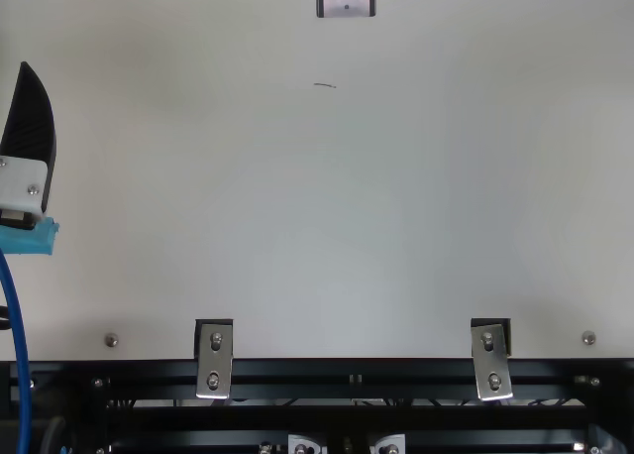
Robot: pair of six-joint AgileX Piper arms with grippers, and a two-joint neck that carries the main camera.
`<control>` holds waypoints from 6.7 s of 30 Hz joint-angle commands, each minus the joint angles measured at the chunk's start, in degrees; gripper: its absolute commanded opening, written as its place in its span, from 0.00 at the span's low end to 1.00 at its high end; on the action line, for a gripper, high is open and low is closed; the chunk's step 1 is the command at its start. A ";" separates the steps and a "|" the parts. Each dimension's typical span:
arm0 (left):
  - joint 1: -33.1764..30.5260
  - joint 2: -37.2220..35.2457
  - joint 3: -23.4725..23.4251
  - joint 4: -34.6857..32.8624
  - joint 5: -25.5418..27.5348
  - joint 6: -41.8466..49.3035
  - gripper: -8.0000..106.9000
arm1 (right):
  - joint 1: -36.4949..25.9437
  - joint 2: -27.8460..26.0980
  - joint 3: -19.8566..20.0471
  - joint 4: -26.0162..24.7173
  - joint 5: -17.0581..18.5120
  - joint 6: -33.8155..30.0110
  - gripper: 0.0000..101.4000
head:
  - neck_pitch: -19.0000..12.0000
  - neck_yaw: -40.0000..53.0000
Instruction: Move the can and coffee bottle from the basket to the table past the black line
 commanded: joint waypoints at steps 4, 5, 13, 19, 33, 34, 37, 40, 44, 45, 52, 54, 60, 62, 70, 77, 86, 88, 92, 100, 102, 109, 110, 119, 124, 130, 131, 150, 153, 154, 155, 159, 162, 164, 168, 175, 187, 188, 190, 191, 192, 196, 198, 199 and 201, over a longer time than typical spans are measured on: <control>0.00 0.00 0.00 0.00 0.00 0.00 0.85 | -2.32 1.30 1.49 -0.83 -2.34 -0.06 0.00 | -1.16 -1.16; 0.00 0.00 0.00 0.00 0.00 0.00 0.85 | -2.75 1.55 1.87 -0.85 -2.86 -0.12 0.00 | -1.16 -1.16; 0.00 0.00 0.00 0.00 0.00 0.00 0.85 | -6.07 3.40 4.71 1.08 -7.29 -2.01 0.00 | -1.16 -1.16; 0.00 0.00 0.00 0.00 0.00 0.00 0.85 | -7.88 4.36 6.34 2.73 -9.99 -3.59 0.00 | -1.16 -1.16; 0.00 0.00 0.00 0.00 0.00 0.00 0.85 | -6.84 -2.79 5.53 9.53 -9.18 -7.82 1.00 | -1.16 -1.16; 0.00 0.00 0.00 0.00 0.00 0.00 0.85 | -6.38 -3.93 5.16 10.45 -8.59 -8.16 1.00 | -1.16 -1.16; 0.00 0.00 0.00 0.00 0.00 0.00 0.85 | -4.82 -7.39 3.83 13.20 -6.46 -8.84 1.00 | -1.16 -1.16; 0.00 0.00 0.00 0.00 0.00 0.00 0.85 | -3.26 -10.69 2.65 16.45 -3.97 -9.17 1.00 | -1.16 -1.16; 0.00 0.00 0.00 0.00 0.00 0.00 0.85 | -1.11 -14.84 1.68 21.62 0.06 -8.94 1.00 | -1.16 -1.16; 0.00 0.00 0.00 0.00 0.00 0.00 0.85 | -0.61 -15.81 1.51 22.96 1.12 -8.75 1.00 | -1.16 -1.16; 0.00 0.00 0.00 0.00 0.00 0.00 0.85 | 2.08 -21.59 1.35 32.99 8.38 -6.89 1.00 | -1.16 -1.16; 0.00 0.00 0.00 0.00 0.00 0.00 0.85 | 2.41 -22.97 1.43 36.10 10.65 -6.20 1.00 | -1.16 -1.16; 0.00 0.00 0.00 0.00 0.00 0.00 0.85 | 7.11 -26.06 6.03 44.90 10.65 -2.24 1.00 | -1.16 -1.16; 0.00 0.00 0.00 0.00 0.00 0.00 0.85 | 8.92 -27.20 7.38 47.58 10.65 -0.77 1.00 | -1.16 -1.16; 0.00 0.00 0.00 0.00 0.00 0.00 0.85 | 15.60 -32.01 10.52 55.29 10.65 6.17 1.00 | -1.16 -1.16; 0.00 0.00 0.00 0.00 0.00 0.00 0.85 | 21.20 -36.42 11.63 58.02 10.65 12.78 1.00 | -1.16 -1.16; 0.00 0.00 0.00 0.00 0.00 0.00 0.85 | 28.81 -43.31 12.83 55.52 10.65 21.46 1.00 | -1.16 -1.16; 0.00 0.00 0.00 0.00 0.00 0.00 0.85 | 30.29 -45.10 12.94 54.43 10.65 23.82 1.00 | -1.16 -1.16; 0.00 0.00 0.00 0.00 0.00 0.00 0.85 | 33.00 -48.88 12.80 52.17 10.65 29.13 1.00 | -1.16 -1.16; 0.00 0.00 0.00 0.00 0.00 0.00 0.85 | 37.88 -54.19 11.66 47.13 10.87 36.57 1.00 | -1.16 -1.16; 0.00 0.00 0.00 0.00 0.00 0.00 0.85 | 38.58 -55.08 11.66 46.53 11.17 38.43 1.00 | -1.16 -1.16; 0.00 0.00 0.00 0.00 0.00 0.00 0.85 | 38.56 -55.06 11.60 46.27 10.82 39.11 1.00 | -1.16 -1.16; 0.00 0.00 0.00 0.00 0.00 0.00 0.85 | 38.76 -55.01 11.61 46.15 10.65 39.21 1.00 | -1.16 -1.16; 0.00 0.00 0.00 0.00 0.00 0.00 0.85 | 36.58 -52.81 11.10 43.34 8.45 40.69 1.00 | -1.16 -1.16; 0.00 0.00 0.00 0.00 0.00 0.00 0.85 | 34.57 -51.55 10.74 41.58 8.32 41.99 1.00 | -1.16 -1.16; 0.00 0.00 0.00 0.00 0.00 0.00 0.85 | 31.38 -49.93 10.70 44.95 9.52 40.62 1.00 | -1.16 -1.16; 0.00 0.00 0.00 0.00 0.00 0.00 0.85 | 30.73 -49.52 10.80 46.51 9.88 39.67 1.00 | -1.16 -1.16; 0.00 0.00 0.00 0.00 0.00 0.00 0.85 | 28.81 -45.65 13.71 53.52 10.21 32.00 1.00 | -1.16 -1.16; 0.00 0.00 0.00 0.00 0.00 0.00 0.85 | 28.81 -45.65 13.71 53.52 10.21 32.00 1.00 | -1.16 -1.16; 0.00 0.00 0.00 0.00 0.00 0.00 0.85 | 28.81 -45.65 13.71 53.52 10.21 32.00 1.00 | -1.16 -1.16; 0.00 0.00 0.00 0.00 0.00 0.00 0.85 | 28.81 -45.65 13.71 53.52 10.21 32.00 1.00 | -1.16 -1.16; 0.00 0.00 0.00 0.00 0.00 0.00 0.85 | 28.81 -45.65 13.71 53.52 10.21 32.00 1.00 | -1.16 -1.16; 0.00 0.00 0.00 0.00 0.00 0.00 0.85 | 28.81 -45.65 13.71 53.52 10.21 32.00 1.00 | -1.07 -1.11; 0.00 0.00 0.00 0.00 0.00 0.00 0.85 | 28.81 -45.65 13.71 53.52 10.21 32.00 1.00 | -0.73 -0.28; 0.00 0.00 0.00 0.00 0.00 0.00 0.85 | 28.81 -45.65 13.71 53.52 10.21 32.00 1.00 | -0.08 4.23; 0.00 0.00 0.00 0.00 0.00 0.00 0.85 | 28.81 -45.65 13.71 53.52 10.21 32.00 1.00 | -0.53 16.91; 0.00 0.00 0.00 0.00 0.00 0.00 0.85 | 28.81 -45.65 13.71 53.52 10.21 32.00 1.00 | -7.49 43.33; 0.00 0.00 0.00 0.00 0.00 0.00 0.85 | 28.81 -45.65 13.71 53.52 10.21 32.00 1.00 | -8.24 45.18; 0.00 0.00 0.00 0.00 0.00 0.00 0.85 | 28.81 -45.65 13.71 53.52 10.21 32.00 1.00 | -9.88 49.01; 0.00 0.00 0.00 0.00 0.00 0.00 0.85 | 28.81 -45.65 13.71 53.52 10.21 32.00 1.00 | -10.71 50.86; 0.00 0.00 0.00 0.00 0.00 0.00 0.85 | 28.81 -45.65 13.71 53.52 10.21 32.00 1.00 | -11.56 52.66; 0.00 0.00 0.00 0.00 0.00 0.00 0.85 | 28.81 -45.65 13.71 53.52 10.21 32.00 1.00 | -14.73 59.62; 0.00 0.00 0.00 0.00 0.00 0.00 0.85 | 28.81 -45.65 13.71 53.52 10.21 32.00 1.00 | -15.58 62.72; 0.00 0.00 0.00 0.00 0.00 0.00 0.85 | 28.81 -45.65 13.71 53.52 10.21 32.00 1.00 | -15.88 64.14; 0.00 0.00 0.00 0.00 0.00 0.00 0.85 | 28.81 -45.65 13.71 53.52 10.21 32.00 1.00 | -16.31 66.49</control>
